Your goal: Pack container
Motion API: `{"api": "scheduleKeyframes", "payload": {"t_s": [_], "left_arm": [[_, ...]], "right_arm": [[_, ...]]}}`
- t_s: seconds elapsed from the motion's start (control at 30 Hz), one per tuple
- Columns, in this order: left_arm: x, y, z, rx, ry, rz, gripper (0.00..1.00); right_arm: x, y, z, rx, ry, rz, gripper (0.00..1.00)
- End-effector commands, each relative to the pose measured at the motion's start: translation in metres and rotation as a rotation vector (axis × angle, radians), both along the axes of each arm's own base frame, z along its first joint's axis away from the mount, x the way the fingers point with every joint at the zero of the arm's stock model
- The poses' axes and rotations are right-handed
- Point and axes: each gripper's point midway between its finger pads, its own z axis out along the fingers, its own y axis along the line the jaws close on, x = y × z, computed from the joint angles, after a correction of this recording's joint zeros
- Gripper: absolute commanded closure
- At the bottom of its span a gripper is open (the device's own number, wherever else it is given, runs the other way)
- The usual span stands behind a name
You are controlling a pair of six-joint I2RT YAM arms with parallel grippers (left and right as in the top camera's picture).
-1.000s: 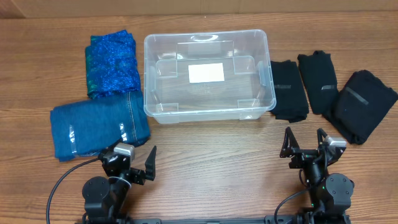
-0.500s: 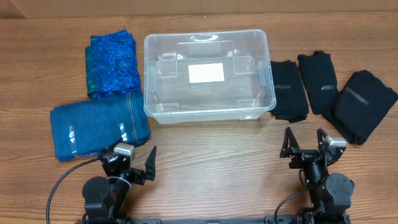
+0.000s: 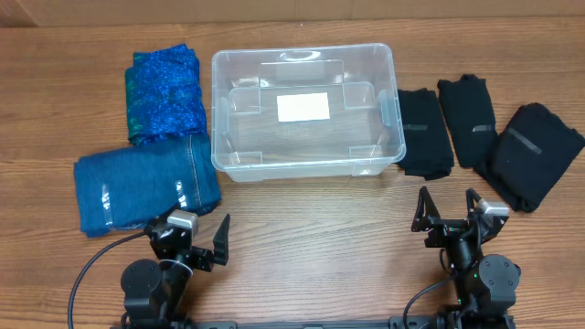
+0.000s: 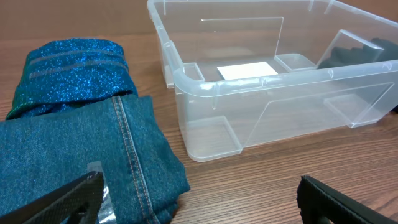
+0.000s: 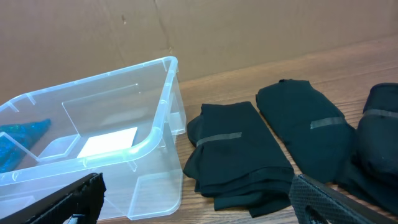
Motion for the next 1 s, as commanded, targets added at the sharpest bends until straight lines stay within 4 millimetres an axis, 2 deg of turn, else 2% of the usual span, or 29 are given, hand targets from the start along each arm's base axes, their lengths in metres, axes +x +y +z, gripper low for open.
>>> {"api": "scheduleKeyframes", "payload": {"t_s": [0.0, 0.17, 0.37, 0.47, 0.57, 0.7, 0.8, 0.87, 0.9, 0.97], "left_arm": [[0.001, -0.001, 0.0, -0.001, -0.009, -0.001, 0.0], [-0.001, -0.006, 0.0, -0.055, 0.007, -0.018, 0.0], [-0.011, -0.032, 0.003, -0.291, 0.089, -0.112, 0.0], [-0.011, -0.03, 0.011, -0.377, 0.11, -0.074, 0.0], [-0.01, -0.016, 0.037, -0.412, 0.095, 0.022, 0.0], [-0.007, 0.008, 0.098, -0.374, 0.094, 0.169, 0.0], [0.006, -0.003, 0.146, -0.367, 0.114, 0.1, 0.0], [0.009, -0.028, 0.177, -0.278, 0.117, -0.092, 0.0], [0.01, -0.035, 0.184, -0.227, 0.11, -0.151, 0.0], [0.023, -0.027, 0.188, -0.151, 0.144, -0.122, 0.0]], "right_arm": [[0.0, -0.001, 0.001, -0.002, -0.01, -0.005, 0.0], [0.0, -0.001, 0.001, -0.002, -0.01, -0.005, 0.0], [0.0, -0.001, 0.001, -0.002, -0.01, -0.005, 0.0], [0.0, -0.001, 0.001, -0.002, -0.01, -0.005, 0.0], [0.0, -0.001, 0.001, -0.002, -0.01, -0.005, 0.0], [0.0, -0.001, 0.001, -0.002, -0.01, -0.005, 0.0], [0.0, -0.001, 0.001, -0.002, -0.01, -0.005, 0.0], [0.0, -0.001, 0.001, -0.002, -0.01, -0.005, 0.0], [0.0, -0.001, 0.001, -0.002, -0.01, -0.005, 0.0], [0.0, -0.001, 0.001, -0.002, -0.01, -0.005, 0.0]]}}
